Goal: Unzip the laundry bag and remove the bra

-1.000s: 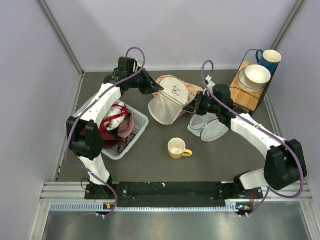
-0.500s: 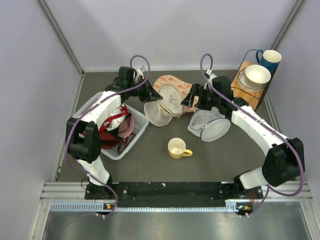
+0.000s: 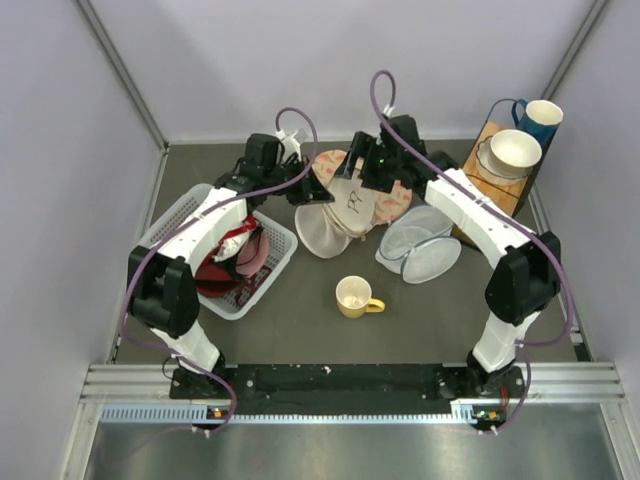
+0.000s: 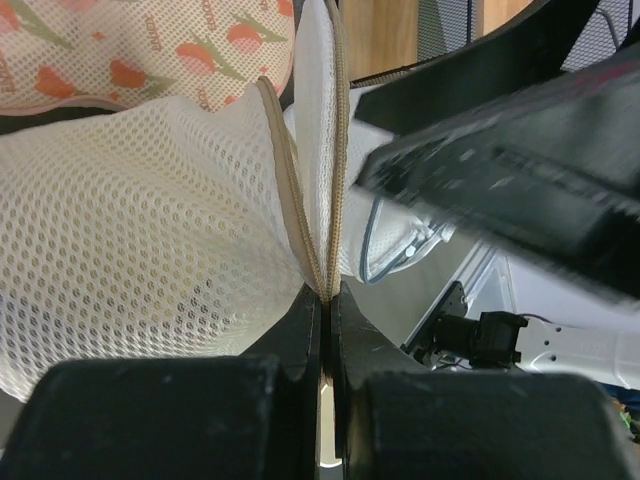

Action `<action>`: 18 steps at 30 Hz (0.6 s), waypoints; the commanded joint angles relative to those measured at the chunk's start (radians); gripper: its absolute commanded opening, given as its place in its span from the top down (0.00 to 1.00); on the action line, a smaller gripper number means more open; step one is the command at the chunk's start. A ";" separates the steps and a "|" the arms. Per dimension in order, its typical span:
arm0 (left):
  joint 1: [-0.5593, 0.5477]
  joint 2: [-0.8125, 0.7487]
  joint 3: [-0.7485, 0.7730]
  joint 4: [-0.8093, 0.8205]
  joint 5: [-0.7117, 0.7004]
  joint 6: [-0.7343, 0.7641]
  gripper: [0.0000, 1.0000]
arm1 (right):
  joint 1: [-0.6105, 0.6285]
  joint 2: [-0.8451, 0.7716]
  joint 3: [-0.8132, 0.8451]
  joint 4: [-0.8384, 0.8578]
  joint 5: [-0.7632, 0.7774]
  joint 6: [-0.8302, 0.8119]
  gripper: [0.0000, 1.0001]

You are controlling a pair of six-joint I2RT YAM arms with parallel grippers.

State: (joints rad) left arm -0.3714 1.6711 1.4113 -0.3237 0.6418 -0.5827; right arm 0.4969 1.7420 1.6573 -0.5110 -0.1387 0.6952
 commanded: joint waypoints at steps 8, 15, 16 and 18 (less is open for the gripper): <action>-0.040 -0.051 0.009 0.029 -0.054 0.050 1.00 | 0.071 0.060 0.094 -0.040 0.171 0.136 0.27; -0.058 -0.043 0.025 0.006 -0.073 0.086 1.00 | 0.074 0.088 0.117 -0.047 0.172 0.135 0.24; -0.063 -0.048 0.025 0.006 -0.080 0.087 1.00 | 0.074 0.096 0.121 -0.049 0.165 0.133 0.25; -0.066 -0.051 0.026 0.006 -0.087 0.090 1.00 | 0.074 0.099 0.116 -0.050 0.157 0.136 0.33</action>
State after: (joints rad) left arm -0.4263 1.6703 1.4113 -0.3378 0.5735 -0.5266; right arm 0.5594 1.8164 1.7325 -0.5682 0.0101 0.8165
